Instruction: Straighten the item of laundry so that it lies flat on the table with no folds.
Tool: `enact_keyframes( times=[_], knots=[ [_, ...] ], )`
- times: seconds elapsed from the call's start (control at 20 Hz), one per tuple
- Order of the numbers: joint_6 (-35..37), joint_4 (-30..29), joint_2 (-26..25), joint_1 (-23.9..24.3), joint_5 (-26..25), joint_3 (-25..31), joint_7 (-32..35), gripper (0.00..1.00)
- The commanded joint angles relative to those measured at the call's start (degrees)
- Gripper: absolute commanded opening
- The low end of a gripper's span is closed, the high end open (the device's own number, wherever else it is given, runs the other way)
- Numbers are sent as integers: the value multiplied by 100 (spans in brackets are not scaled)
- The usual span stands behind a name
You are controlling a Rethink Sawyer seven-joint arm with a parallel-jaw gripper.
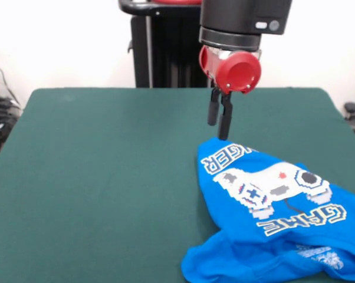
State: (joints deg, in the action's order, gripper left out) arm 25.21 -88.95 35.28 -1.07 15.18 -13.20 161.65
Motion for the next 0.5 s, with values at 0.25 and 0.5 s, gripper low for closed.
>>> enact_keyframes(
  times=[0.25, 0.5],
  knots=[
    [1224, -22, -200, 134, -1086, 270, -792, 100],
    [946, -72, -389, 75, -1231, 423, -358, 100]
  ],
)
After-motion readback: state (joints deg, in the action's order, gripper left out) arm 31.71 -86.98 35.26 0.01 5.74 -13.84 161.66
